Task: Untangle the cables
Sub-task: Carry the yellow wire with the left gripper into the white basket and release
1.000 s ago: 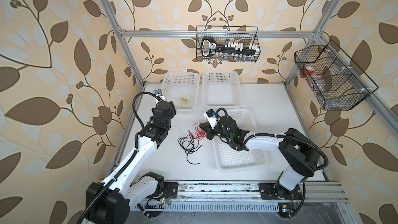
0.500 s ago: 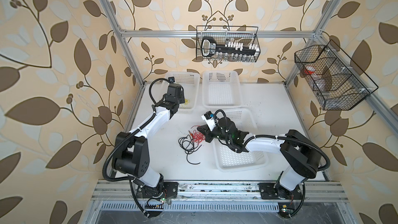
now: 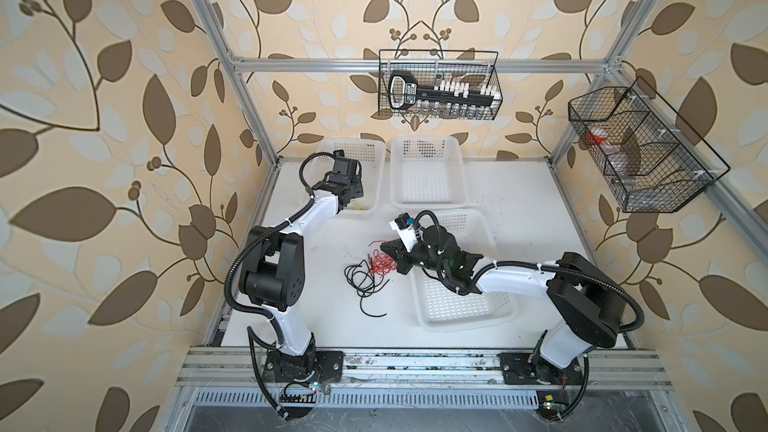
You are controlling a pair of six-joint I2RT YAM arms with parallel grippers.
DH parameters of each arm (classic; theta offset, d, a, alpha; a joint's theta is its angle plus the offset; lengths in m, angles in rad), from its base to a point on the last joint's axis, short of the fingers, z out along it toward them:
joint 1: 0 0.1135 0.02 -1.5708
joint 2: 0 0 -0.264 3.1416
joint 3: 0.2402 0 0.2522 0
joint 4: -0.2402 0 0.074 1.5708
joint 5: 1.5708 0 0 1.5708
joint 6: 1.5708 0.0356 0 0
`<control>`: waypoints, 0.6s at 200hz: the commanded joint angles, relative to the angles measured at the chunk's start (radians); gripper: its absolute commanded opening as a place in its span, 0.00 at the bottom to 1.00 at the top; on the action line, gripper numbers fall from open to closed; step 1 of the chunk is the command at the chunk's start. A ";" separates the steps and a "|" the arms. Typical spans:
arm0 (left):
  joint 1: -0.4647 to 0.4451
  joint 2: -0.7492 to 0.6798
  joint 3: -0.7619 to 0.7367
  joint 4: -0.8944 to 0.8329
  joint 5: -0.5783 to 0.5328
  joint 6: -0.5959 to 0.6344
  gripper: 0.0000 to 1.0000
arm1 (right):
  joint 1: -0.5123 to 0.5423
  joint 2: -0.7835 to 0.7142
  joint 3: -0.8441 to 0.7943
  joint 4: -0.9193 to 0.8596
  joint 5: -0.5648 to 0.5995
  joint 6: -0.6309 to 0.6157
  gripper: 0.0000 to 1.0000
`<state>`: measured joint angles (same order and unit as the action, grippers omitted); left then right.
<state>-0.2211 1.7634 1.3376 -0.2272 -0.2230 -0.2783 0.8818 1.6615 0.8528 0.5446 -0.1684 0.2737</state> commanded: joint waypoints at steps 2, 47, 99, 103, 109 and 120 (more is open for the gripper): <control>0.008 -0.085 -0.052 0.065 0.045 -0.016 0.75 | 0.006 -0.011 0.005 0.009 0.007 0.011 0.00; -0.005 -0.170 -0.065 0.019 0.136 0.008 0.99 | 0.005 0.001 0.020 -0.001 0.004 0.019 0.00; -0.070 -0.286 -0.097 -0.075 0.100 0.018 0.99 | -0.032 0.037 0.068 -0.032 -0.075 0.050 0.00; -0.075 -0.297 -0.104 -0.076 0.097 0.017 0.99 | -0.033 0.039 0.074 -0.037 -0.077 0.049 0.00; -0.083 -0.314 -0.118 -0.076 0.094 0.012 0.99 | -0.034 0.043 0.079 -0.044 -0.083 0.047 0.00; -0.098 -0.357 -0.149 -0.072 0.089 0.002 0.99 | -0.034 0.047 0.087 -0.054 -0.088 0.043 0.00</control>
<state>-0.2916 1.4940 1.2392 -0.2668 -0.1249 -0.2714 0.8524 1.6905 0.8936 0.5091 -0.2138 0.3115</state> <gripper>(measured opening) 0.989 0.048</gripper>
